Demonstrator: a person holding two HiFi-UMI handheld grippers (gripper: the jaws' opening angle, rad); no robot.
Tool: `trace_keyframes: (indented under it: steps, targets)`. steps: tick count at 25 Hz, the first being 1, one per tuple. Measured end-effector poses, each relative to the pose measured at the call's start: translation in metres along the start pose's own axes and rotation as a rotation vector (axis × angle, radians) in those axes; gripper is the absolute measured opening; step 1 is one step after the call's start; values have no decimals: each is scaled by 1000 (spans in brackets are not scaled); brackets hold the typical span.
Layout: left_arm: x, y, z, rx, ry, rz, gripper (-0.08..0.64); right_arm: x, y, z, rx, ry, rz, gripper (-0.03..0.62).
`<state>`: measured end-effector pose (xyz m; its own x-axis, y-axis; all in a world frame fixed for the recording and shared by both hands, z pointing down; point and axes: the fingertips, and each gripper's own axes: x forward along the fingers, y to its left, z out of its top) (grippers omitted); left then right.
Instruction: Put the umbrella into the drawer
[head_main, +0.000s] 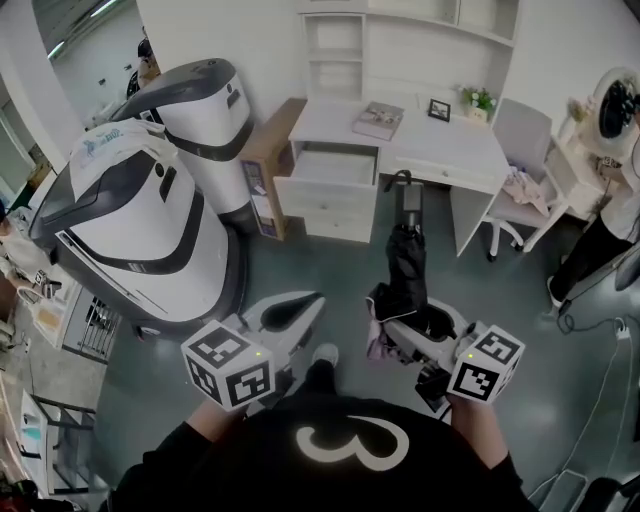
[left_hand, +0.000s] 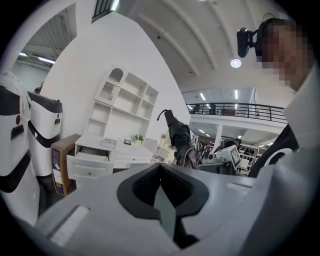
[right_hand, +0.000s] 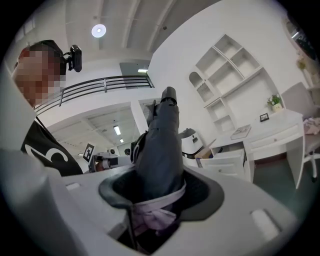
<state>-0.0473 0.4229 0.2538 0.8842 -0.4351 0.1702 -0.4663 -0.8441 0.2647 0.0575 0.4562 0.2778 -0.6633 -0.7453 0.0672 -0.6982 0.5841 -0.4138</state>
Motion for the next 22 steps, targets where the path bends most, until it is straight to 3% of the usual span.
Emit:
trace_keyframes:
  steps: [12,22]
  targets:
    - [39,59,8,-26,2,1,9,50,-51,5,12,42,-9,235]
    - [107,185,27,-90,54,-12,9,148,-141,21,77,96,-55,235]
